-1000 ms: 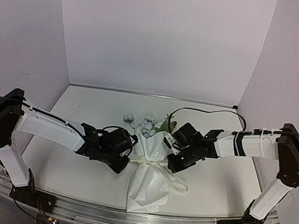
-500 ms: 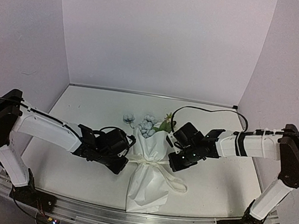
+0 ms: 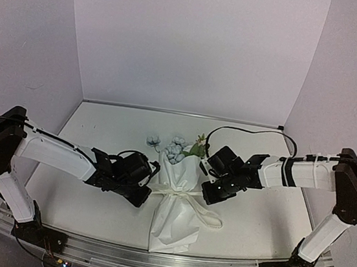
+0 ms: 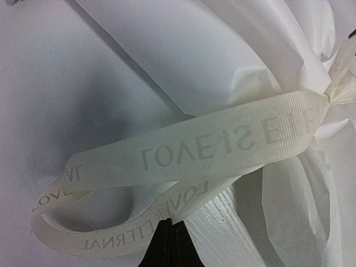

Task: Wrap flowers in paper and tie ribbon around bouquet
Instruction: Tie the half-tied ribbon around the folded bouquet.

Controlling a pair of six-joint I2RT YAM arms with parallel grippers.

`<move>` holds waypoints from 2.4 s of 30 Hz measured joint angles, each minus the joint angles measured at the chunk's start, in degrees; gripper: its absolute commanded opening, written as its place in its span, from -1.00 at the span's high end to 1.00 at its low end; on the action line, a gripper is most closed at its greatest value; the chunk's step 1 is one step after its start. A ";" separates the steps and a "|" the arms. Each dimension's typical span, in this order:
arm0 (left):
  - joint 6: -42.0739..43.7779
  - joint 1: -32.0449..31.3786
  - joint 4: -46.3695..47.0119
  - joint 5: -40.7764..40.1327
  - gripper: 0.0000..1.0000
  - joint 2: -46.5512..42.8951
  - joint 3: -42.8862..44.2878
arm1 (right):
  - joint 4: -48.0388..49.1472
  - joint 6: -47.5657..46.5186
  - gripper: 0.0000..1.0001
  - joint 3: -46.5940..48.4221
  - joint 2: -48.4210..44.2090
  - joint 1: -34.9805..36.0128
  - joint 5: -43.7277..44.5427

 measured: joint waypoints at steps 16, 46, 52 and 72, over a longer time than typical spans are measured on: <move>-0.02 2.32 0.41 1.85 1.00 -0.90 -0.74 | -0.02 0.25 1.00 -1.69 -0.23 0.00 2.91; 0.55 5.09 -0.10 9.21 0.23 -4.24 -1.44 | -1.48 1.33 1.00 -5.28 -3.80 -0.89 5.10; -0.14 5.19 0.07 9.52 0.36 -7.18 -1.96 | -2.01 1.31 1.00 -5.23 -3.80 -0.94 4.34; -13.92 18.14 0.72 13.60 0.08 -14.06 -4.83 | -3.07 1.31 1.00 -4.47 -3.78 -0.94 4.21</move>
